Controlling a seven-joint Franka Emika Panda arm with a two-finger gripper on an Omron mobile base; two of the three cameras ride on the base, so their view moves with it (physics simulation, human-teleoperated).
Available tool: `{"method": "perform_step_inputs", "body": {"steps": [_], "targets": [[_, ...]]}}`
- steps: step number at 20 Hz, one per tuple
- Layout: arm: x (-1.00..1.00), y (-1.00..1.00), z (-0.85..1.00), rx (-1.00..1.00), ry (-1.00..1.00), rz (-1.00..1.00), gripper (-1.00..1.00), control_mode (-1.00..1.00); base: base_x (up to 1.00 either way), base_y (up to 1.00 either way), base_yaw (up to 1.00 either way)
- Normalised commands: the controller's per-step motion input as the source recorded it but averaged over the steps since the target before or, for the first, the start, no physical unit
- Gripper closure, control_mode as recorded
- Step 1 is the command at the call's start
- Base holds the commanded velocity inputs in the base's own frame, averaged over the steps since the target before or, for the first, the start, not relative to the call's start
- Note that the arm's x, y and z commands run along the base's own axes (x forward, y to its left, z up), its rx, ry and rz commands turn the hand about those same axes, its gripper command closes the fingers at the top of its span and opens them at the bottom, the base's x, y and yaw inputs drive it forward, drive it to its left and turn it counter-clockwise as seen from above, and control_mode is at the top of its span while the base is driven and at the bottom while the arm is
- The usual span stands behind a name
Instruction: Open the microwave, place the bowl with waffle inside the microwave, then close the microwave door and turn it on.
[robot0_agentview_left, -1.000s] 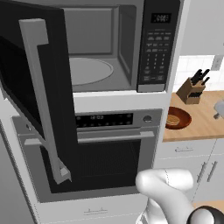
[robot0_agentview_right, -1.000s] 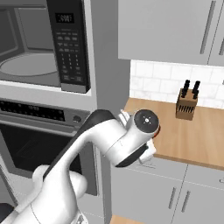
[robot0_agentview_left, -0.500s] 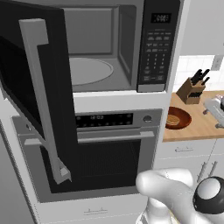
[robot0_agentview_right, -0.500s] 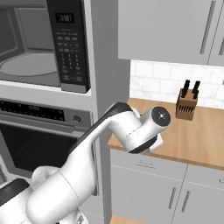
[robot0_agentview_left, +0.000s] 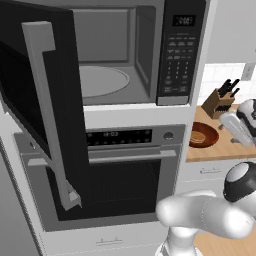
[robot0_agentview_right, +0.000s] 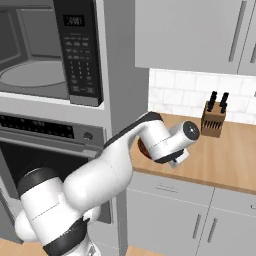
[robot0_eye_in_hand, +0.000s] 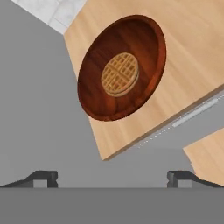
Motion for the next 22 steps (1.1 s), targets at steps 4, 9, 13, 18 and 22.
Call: {"method": "perform_step_inputs", "body": {"steps": [4,9,13,18,22], "targets": [[0.41,-0.30,-0.36,0.01,0.00,0.12,-1.00,-1.00,0.00,0.00,0.00],[0.13,-0.39,-0.39,0.00,0.00,0.03,-1.00,-1.00,0.00,0.00,0.00],[0.28,-0.10,-0.31,0.00,0.00,0.01,-1.00,-1.00,0.00,0.00,0.00],[0.37,-0.01,-0.26,0.00,0.00,0.00,-1.00,-1.00,0.00,0.00,0.00],[0.35,-0.03,-0.28,0.00,0.00,0.00,-1.00,-1.00,0.00,0.00,0.00]]}}
